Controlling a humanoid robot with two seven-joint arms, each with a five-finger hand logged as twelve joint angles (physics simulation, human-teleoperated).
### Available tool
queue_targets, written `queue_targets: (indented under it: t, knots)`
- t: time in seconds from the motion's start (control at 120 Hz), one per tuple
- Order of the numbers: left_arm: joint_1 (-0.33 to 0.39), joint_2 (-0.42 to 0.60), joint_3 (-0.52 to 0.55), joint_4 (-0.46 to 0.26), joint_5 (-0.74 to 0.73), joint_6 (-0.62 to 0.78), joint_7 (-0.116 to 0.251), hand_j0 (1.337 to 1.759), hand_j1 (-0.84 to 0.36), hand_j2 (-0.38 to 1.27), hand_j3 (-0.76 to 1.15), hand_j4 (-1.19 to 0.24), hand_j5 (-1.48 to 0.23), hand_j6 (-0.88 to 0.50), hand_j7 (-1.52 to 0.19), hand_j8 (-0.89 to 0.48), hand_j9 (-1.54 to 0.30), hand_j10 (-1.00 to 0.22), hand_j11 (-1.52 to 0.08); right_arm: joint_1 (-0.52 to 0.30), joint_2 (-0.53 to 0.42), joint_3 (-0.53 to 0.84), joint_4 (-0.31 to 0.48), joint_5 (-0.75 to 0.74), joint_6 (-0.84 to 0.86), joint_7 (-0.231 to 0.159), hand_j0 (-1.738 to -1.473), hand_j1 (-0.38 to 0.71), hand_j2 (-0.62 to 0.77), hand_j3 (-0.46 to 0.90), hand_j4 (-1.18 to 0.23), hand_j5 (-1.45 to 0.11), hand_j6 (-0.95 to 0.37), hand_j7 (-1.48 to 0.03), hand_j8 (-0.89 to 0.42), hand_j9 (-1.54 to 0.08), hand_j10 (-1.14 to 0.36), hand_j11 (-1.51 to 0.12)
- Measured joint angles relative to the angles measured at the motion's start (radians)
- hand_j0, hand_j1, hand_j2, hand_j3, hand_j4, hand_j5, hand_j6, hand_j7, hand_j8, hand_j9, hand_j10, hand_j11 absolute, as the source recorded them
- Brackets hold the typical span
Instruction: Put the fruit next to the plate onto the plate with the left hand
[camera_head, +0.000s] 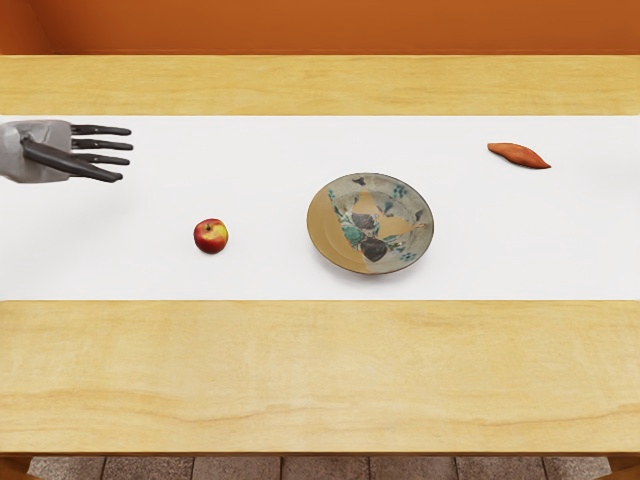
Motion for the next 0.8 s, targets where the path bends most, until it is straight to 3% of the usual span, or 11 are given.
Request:
queue_targets:
  t: [0.192, 0.358, 0.45, 0.6, 0.667, 0.8]
  knots:
    - [-0.025, 0.002, 0.001, -0.002, 0.016, 0.0, 0.001, 1.658, 0.06, 0.05, 0.0, -0.24, -0.31, -0.24, -0.31, -0.24, -0.31, -0.24, -0.31, -0.003, 0.0, -0.001, 0.0, 0.0, 0.0, -0.001, -1.658, -0.32, -0.01, 0.0, -0.03, -0.03, -0.03, -0.03, -0.03, -0.03, -0.03, -0.03]
    - [-0.119, -0.011, 0.001, -0.002, 0.266, 0.0, 0.002, 1.658, 0.06, 0.05, 0.0, -0.24, -0.31, -0.24, -0.31, -0.24, -0.31, -0.24, -0.31, -0.006, 0.0, -0.001, 0.0, 0.001, 0.0, -0.003, -1.658, -0.32, -0.01, 0.0, -0.03, -0.03, -0.03, -0.03, -0.03, -0.03, -0.03, -0.03]
    - [-0.131, -0.029, 0.002, -0.001, 0.378, 0.0, 0.003, 1.658, 0.06, 0.05, 0.0, -0.24, -0.31, -0.24, -0.31, -0.24, -0.31, -0.24, -0.31, -0.007, 0.0, -0.001, 0.0, 0.001, 0.0, -0.003, -1.658, -0.32, -0.01, 0.0, -0.03, -0.03, -0.03, -0.03, -0.03, -0.03, -0.03, -0.03]
    - [-0.148, -0.153, 0.002, -0.011, 0.548, 0.0, 0.067, 1.658, 0.06, 0.05, 0.0, -0.24, -0.31, -0.24, -0.31, -0.24, -0.31, -0.24, -0.31, -0.007, 0.0, -0.001, 0.0, 0.001, 0.0, -0.003, -1.658, -0.32, -0.01, 0.0, -0.03, -0.03, -0.03, -0.03, -0.03, -0.03, -0.03, -0.03]
    - [-0.151, -0.144, 0.019, -0.059, 0.614, 0.003, 0.084, 1.658, 0.06, 0.05, 0.0, -0.24, -0.31, -0.24, -0.31, -0.24, -0.31, -0.24, -0.31, -0.007, 0.0, -0.001, 0.0, 0.001, 0.0, -0.003, -1.658, -0.32, -0.01, 0.0, -0.03, -0.03, -0.03, -0.03, -0.03, -0.03, -0.03, -0.03]
    - [-0.321, -0.101, 0.233, -0.242, 0.667, 0.192, 0.098, 1.658, 0.06, 0.05, 0.0, -0.24, -0.31, -0.24, -0.31, -0.24, -0.31, -0.24, -0.31, -0.007, 0.0, -0.001, 0.0, 0.001, 0.0, -0.003, -1.658, -0.32, -0.01, 0.0, -0.03, -0.03, -0.03, -0.03, -0.03, -0.03, -0.03, -0.03]
